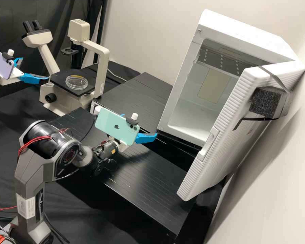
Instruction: Return the petri dish to the incubator.
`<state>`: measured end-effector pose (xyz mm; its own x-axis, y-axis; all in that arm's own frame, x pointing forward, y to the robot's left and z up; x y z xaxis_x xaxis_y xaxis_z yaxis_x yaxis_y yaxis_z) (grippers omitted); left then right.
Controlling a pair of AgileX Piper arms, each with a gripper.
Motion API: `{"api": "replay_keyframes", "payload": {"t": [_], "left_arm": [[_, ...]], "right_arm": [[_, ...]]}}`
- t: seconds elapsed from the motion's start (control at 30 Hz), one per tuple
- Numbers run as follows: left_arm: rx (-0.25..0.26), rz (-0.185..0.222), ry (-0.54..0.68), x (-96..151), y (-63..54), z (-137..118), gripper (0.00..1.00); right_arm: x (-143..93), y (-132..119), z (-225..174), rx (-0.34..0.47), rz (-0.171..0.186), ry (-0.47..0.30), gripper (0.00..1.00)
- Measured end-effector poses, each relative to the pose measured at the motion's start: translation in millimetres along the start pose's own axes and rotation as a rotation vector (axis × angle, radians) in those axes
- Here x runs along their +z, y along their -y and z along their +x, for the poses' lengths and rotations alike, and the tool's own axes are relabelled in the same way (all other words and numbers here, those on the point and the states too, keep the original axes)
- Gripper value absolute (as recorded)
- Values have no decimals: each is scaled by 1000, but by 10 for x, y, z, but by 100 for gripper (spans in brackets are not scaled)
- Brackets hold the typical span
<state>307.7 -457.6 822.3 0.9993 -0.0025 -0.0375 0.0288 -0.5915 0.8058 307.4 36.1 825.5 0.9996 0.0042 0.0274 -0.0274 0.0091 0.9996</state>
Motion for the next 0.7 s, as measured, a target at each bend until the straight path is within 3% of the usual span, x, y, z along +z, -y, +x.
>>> {"api": "replay_keyframes", "payload": {"t": [0.3,0.43,0.6,0.7], "left_arm": [[0,0,0,0,0,0,100],[0,0,0,0,0,0,100],[0,0,0,0,0,0,100],[0,0,0,0,0,0,100]], "right_arm": [[-4,-2,-12,5,4,-7,100],[-72,26,-114,-25,62,-43,100],[-438,116,-268,-62,94,-194,100],[-695,207,-359,-93,75,-294,100]]}}
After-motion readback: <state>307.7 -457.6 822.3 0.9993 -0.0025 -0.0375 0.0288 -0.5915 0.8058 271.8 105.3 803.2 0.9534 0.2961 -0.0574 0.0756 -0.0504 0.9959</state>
